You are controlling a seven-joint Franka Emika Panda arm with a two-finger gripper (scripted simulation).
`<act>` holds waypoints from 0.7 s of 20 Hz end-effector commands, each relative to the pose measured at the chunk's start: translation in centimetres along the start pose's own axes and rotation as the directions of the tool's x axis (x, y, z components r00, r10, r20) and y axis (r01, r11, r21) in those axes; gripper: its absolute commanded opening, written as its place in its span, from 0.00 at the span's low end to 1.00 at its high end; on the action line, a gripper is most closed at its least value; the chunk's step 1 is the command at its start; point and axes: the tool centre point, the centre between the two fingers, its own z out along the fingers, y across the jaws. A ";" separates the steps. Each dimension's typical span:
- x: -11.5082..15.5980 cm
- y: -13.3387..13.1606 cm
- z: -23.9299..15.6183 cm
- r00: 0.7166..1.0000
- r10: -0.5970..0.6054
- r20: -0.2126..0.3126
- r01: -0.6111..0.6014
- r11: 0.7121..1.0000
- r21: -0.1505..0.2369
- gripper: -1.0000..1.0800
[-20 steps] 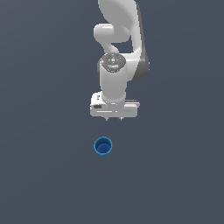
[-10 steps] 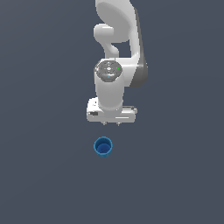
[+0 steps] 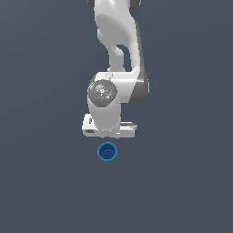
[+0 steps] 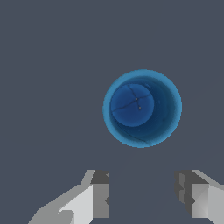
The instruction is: Pick up the object and move it to a goal position.
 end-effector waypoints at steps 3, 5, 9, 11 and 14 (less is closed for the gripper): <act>1.5 1.2 0.6 0.999 0.005 0.034 -0.005 1.000 -0.001 0.62; 2.1 1.8 1.0 0.999 0.007 0.049 -0.007 1.000 -0.001 0.62; 3.2 2.9 1.6 0.997 0.010 0.080 -0.010 1.000 -0.002 0.62; 3.6 3.4 2.0 0.996 0.012 0.093 -0.012 1.000 -0.002 0.62; 4.1 4.1 2.4 0.994 0.014 0.112 -0.014 1.000 -0.002 0.62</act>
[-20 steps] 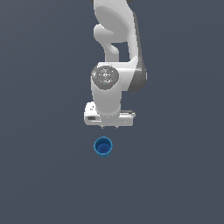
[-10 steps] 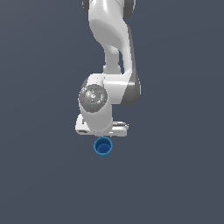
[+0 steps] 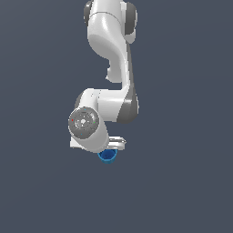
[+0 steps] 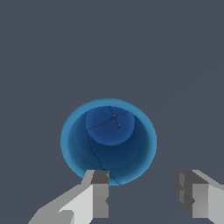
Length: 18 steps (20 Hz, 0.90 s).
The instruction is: Pick up the object and move it to a goal position.
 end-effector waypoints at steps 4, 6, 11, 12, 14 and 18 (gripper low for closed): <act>0.8 1.0 0.6 1.000 0.003 0.028 -0.003 1.000 0.000 0.62; 0.9 1.3 0.8 0.999 0.004 0.035 -0.004 1.000 0.000 0.62; 1.2 1.7 1.1 0.999 0.005 0.046 -0.005 1.000 0.000 0.62; 1.2 1.7 1.1 0.999 0.005 0.047 -0.005 1.000 0.000 0.62; 1.2 1.7 1.1 0.999 0.005 0.047 -0.005 1.000 0.000 0.62; 1.1 1.7 1.4 0.999 0.005 0.047 -0.005 1.000 0.000 0.62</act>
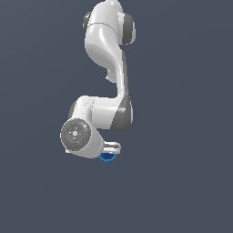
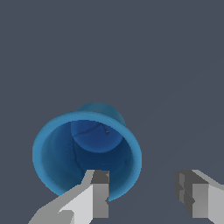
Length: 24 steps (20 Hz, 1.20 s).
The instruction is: Pick up the object and move it to a goal position.
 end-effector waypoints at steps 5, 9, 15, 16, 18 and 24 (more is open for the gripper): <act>0.0 0.0 1.8 1.000 0.000 0.001 0.000 1.000 0.000 0.62; -0.1 0.0 2.8 1.000 0.000 0.001 0.000 1.000 0.000 0.62; -0.1 0.0 2.9 1.000 0.000 0.001 0.000 1.000 0.000 0.00; -0.1 0.0 2.9 1.000 0.000 0.001 0.000 1.000 0.000 0.00; -0.1 0.0 2.9 1.000 0.000 0.001 0.000 1.000 0.000 0.00; -0.1 -0.1 2.9 1.000 -0.001 0.001 0.001 1.000 0.000 0.00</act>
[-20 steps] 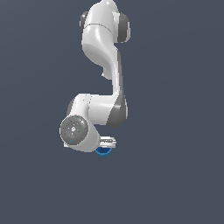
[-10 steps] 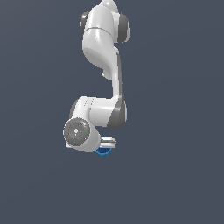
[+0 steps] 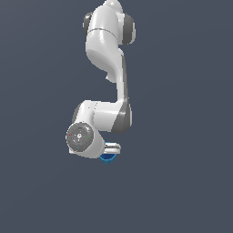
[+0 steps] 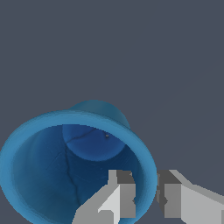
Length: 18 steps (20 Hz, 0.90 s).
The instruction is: Pick up the object and move it to a goal position.
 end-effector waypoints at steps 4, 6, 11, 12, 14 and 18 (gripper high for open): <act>-0.3 0.0 0.0 1.000 0.000 0.001 0.000 1.000 0.000 0.00; -0.6 0.0 -0.1 1.000 0.000 0.001 0.000 1.000 0.000 0.00; -1.6 0.0 -0.2 1.000 0.000 0.001 0.000 1.000 0.000 0.00; -1.9 0.0 -0.3 1.000 0.000 0.001 0.000 1.000 0.000 0.00; -2.5 0.1 -0.3 1.000 0.000 0.001 0.000 1.000 0.000 0.00; -4.1 0.1 -0.6 1.000 0.000 0.001 0.000 1.000 0.000 0.00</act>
